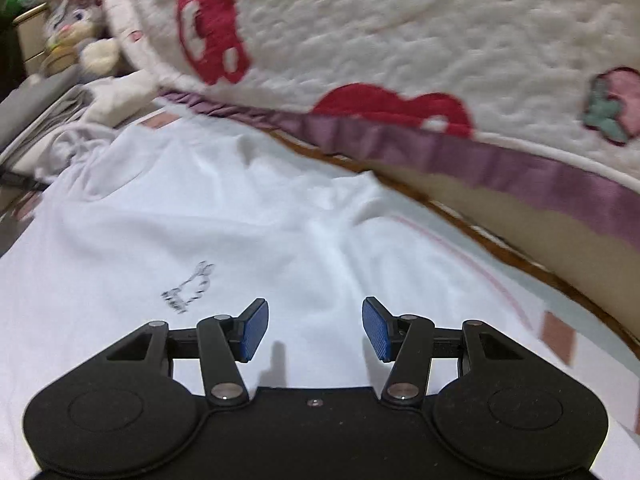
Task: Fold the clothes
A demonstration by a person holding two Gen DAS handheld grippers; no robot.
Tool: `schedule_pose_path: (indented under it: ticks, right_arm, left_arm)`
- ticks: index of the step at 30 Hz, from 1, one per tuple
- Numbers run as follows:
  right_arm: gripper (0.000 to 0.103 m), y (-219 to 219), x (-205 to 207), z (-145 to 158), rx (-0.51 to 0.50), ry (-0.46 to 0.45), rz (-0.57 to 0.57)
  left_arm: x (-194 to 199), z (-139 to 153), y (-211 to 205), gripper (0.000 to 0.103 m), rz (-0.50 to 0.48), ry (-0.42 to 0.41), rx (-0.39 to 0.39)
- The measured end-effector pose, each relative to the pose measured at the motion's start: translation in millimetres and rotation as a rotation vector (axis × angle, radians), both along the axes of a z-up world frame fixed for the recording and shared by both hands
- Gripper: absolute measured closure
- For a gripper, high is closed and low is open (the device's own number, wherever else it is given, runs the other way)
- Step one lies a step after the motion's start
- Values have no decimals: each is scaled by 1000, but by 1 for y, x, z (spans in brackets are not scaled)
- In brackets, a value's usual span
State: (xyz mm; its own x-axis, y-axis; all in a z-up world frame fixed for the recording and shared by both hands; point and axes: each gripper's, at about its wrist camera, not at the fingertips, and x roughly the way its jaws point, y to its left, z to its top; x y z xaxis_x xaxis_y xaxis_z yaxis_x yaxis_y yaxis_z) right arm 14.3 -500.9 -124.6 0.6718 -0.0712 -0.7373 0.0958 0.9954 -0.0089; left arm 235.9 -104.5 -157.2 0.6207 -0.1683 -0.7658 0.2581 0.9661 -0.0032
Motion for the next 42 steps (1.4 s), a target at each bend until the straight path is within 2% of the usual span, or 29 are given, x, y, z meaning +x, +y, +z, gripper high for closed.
schedule_pose_path:
  ticks: [4, 7, 8, 10, 11, 12, 14, 17, 20, 22, 24, 30, 34, 37, 42]
  right_arm:
    - [46, 4, 14, -6, 46, -10, 38]
    - [46, 10, 25, -11, 87, -23, 62]
    - [46, 13, 29, -13, 100, -27, 70]
    - [46, 19, 36, -15, 117, -31, 94]
    - [46, 23, 39, -16, 121, -30, 110]
    - [46, 27, 42, -16, 125, -29, 127]
    - [46, 35, 48, -17, 125, -28, 159]
    - [46, 46, 53, -14, 111, -24, 204]
    - [46, 54, 53, -11, 88, -16, 239]
    - [46, 54, 50, -13, 66, 9, 239]
    - [46, 52, 46, -17, 50, 32, 231]
    - [46, 33, 39, -31, 22, 74, 168]
    - [46, 17, 40, -31, 39, 54, 97]
    - [46, 12, 40, -33, 52, 44, 85]
    - [46, 9, 39, -34, 66, 27, 71]
  left_arm:
    - [6, -7, -4, 40, 52, -45, -18]
    - [8, -10, -15, 38, 51, -94, 8]
    - [9, -11, -17, 40, 42, -110, 11]
    - [10, -10, -21, 71, 27, -134, 20]
    - [10, -8, -22, 99, 23, -142, 26]
    - [8, -3, -24, 100, 15, -177, 57]
    - [1, 8, -30, 100, -2, -256, 128]
    - [-28, 34, -51, 100, -8, -561, 418]
    - [-39, 67, -49, 100, 38, -732, 493]
    - [-36, 86, -39, 99, 70, -771, 486]
    - [-31, 97, -29, 99, 78, -790, 491]
    - [-11, 129, -11, 99, 4, -785, 578]
    - [2, 150, 0, 99, -48, -779, 637]
    - [12, 166, 9, 99, -86, -774, 681]
    - [38, 142, 34, 98, -212, -597, 765]
